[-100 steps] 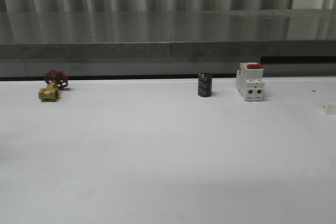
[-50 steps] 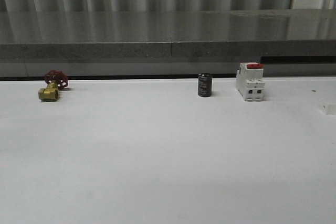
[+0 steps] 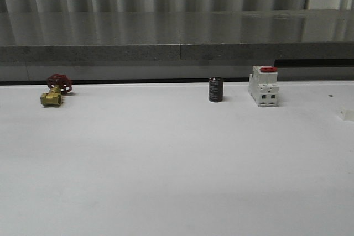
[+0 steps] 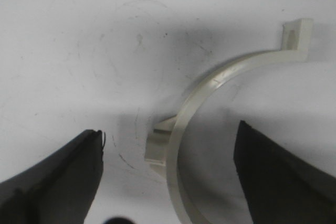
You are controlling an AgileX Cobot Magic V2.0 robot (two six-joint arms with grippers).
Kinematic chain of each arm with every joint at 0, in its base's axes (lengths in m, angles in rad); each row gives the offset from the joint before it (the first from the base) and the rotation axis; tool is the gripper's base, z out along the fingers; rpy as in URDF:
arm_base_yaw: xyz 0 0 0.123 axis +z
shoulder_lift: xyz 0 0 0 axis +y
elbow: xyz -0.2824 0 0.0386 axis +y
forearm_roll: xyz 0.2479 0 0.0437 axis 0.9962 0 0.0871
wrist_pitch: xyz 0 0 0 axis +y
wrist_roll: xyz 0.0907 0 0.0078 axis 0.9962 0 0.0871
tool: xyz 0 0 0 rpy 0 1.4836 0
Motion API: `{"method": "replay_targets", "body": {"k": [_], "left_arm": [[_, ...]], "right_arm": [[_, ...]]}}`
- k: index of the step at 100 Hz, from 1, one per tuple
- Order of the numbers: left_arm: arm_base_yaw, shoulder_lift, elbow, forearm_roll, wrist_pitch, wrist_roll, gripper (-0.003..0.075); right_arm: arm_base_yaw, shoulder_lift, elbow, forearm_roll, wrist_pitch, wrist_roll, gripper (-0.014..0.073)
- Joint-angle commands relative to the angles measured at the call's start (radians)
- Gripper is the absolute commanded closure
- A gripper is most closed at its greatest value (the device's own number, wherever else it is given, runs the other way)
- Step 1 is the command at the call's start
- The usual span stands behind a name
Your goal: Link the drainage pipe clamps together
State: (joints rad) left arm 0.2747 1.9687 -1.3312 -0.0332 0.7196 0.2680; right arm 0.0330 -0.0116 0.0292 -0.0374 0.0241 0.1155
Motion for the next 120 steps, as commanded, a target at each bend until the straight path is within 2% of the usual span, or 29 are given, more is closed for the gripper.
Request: {"method": "replay_targets", "body": {"k": [1,56,63,85,96,107,120], "left_arm": [[0.004,-0.039,-0.029,-0.01,-0.032,0.004,0.0206],[0.004,-0.008,-0.029,-0.022,-0.025,0.004,0.0213],[0.004,-0.008,-0.029,-0.022,-0.023,0.004,0.0251],[0.004,-0.008,-0.029,-0.022,-0.015,0.004,0.0491],[0.004,-0.008,-0.029,-0.022,-0.012,0.004,0.0573],[0.004,-0.008,-0.029,-0.022,-0.012,0.004,0.0605],[0.004,-0.011,-0.029,-0.022,-0.004,0.004,0.0606]], "right_arm": [[0.002,-0.014,-0.02,-0.008,-0.081,-0.002,0.0661],[0.002,-0.014,-0.02,-0.008,-0.081,-0.002,0.0661],[0.002,-0.014,-0.02,-0.008,-0.081,-0.002,0.0661],[0.002,-0.014,-0.02,-0.008,-0.081,-0.002,0.0661],[0.002,-0.014,-0.02,-0.008,-0.081,-0.002,0.0661],[0.002,-0.014,-0.02,-0.008,-0.081,-0.002,0.0661],[0.002,-0.014,-0.02,-0.008,-0.081,-0.002,0.0661]]}}
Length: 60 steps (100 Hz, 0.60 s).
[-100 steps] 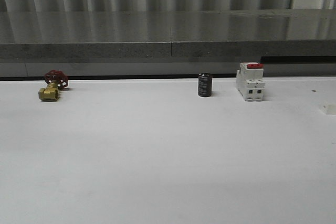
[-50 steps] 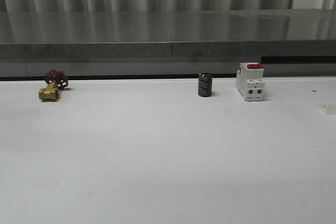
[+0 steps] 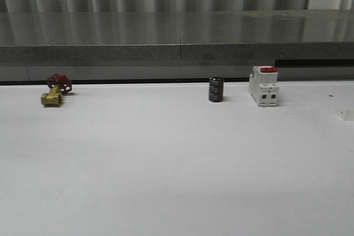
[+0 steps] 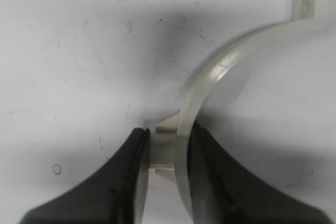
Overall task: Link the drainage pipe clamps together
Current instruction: 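Grasp the white clamp half at its middle with the left gripper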
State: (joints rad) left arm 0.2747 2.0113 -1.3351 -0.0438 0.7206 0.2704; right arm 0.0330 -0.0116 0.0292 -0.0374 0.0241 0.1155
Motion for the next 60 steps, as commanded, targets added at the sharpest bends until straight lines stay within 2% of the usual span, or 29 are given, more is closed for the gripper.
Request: {"method": "replay_targets", "body": {"k": [1,34,45,60], "left_arm": [[0.004,-0.053,-0.025,-0.012,-0.002,0.002,0.0606],[-0.044,-0.171,-0.025,-0.086,0.112,-0.02,0.0606],[-0.098,-0.231,-0.017,-0.086,0.162,-0.111,0.0606],[-0.217,-0.276,0.014,-0.086,0.159,-0.2,0.0606]], "right_arm": [[0.002,-0.014,-0.02,-0.008,-0.081,-0.002,0.0661],[0.002,-0.014,-0.02,-0.008,-0.081,-0.002,0.0661],[0.002,-0.014,-0.02,-0.008,-0.081,-0.002,0.0661],[0.002,-0.014,-0.02,-0.008,-0.081,-0.002,0.0661]]}}
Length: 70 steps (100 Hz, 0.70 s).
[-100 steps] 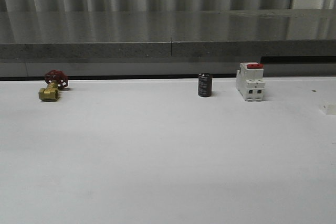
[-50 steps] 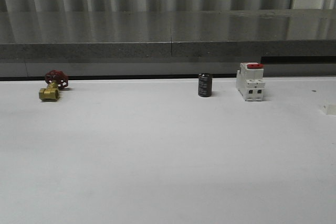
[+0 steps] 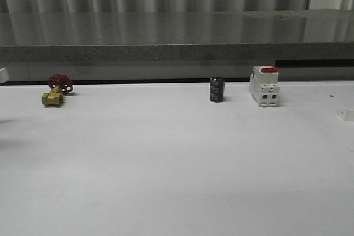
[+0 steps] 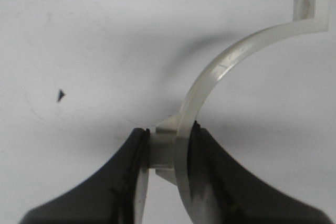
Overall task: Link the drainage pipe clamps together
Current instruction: 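Grasp the white clamp half at its middle with the left gripper, then carry the clamp half toward the table center and set it down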
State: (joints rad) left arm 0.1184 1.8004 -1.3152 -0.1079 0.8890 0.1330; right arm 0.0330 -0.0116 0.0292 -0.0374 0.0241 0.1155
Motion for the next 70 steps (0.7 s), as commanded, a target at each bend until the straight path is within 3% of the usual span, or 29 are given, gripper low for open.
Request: {"method": "replay_targets", "body": {"k": [1,40,70], "left_arm": [[-0.073,-0.064,-0.006,-0.022,-0.014,-0.074,0.0606],[-0.416,-0.064,0.016,-0.009,-0.186,-0.325,0.0606],[-0.495,-0.064,0.016,0.056,-0.244,-0.47,0.0606]], "right_arm": [[0.002,-0.014,-0.02,-0.008,-0.081,-0.002,0.0661],[0.002,-0.014,-0.02,-0.008,-0.081,-0.002,0.0661],[0.002,-0.014,-0.02,-0.008,-0.081,-0.002,0.0661]]}}
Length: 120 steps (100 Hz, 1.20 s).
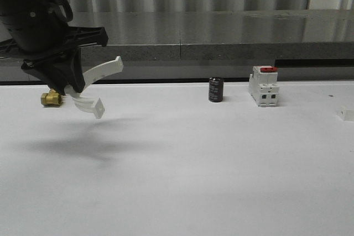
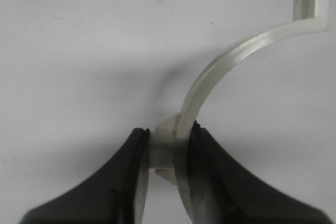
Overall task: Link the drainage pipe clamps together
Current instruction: 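Carry the clamp half toward the table center and set it down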
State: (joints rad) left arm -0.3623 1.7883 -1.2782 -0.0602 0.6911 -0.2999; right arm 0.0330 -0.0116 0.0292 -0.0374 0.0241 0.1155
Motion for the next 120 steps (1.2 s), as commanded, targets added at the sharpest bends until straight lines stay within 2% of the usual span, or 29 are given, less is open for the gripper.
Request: {"method": "replay_targets", "body": {"k": [1,47,104,112,120], "left_arm": [[-0.014,-0.051,-0.021,0.009,-0.047,-0.042,0.0606],[-0.096,0.102,-0.111,0.017,-0.007,-0.062,0.0606],[-0.102,0.177,-0.122,0.029,0.033,-0.062,0.0604],[-0.102,0.177,-0.122,0.029,0.033,-0.062,0.0592],[-0.102,0.177,-0.122,0.029,0.033,-0.062,0.0539]], "right_arm": [[0.002,-0.014,-0.02,-0.008,-0.081,-0.002,0.0661],[0.002,-0.014,-0.02,-0.008,-0.081,-0.002,0.0661],[0.002,-0.014,-0.02,-0.008,-0.081,-0.002,0.0661],[0.002,-0.014,-0.02,-0.008,-0.081,-0.002,0.0661],[0.002,-0.014,-0.02,-0.008,-0.081,-0.002,0.0661]]}}
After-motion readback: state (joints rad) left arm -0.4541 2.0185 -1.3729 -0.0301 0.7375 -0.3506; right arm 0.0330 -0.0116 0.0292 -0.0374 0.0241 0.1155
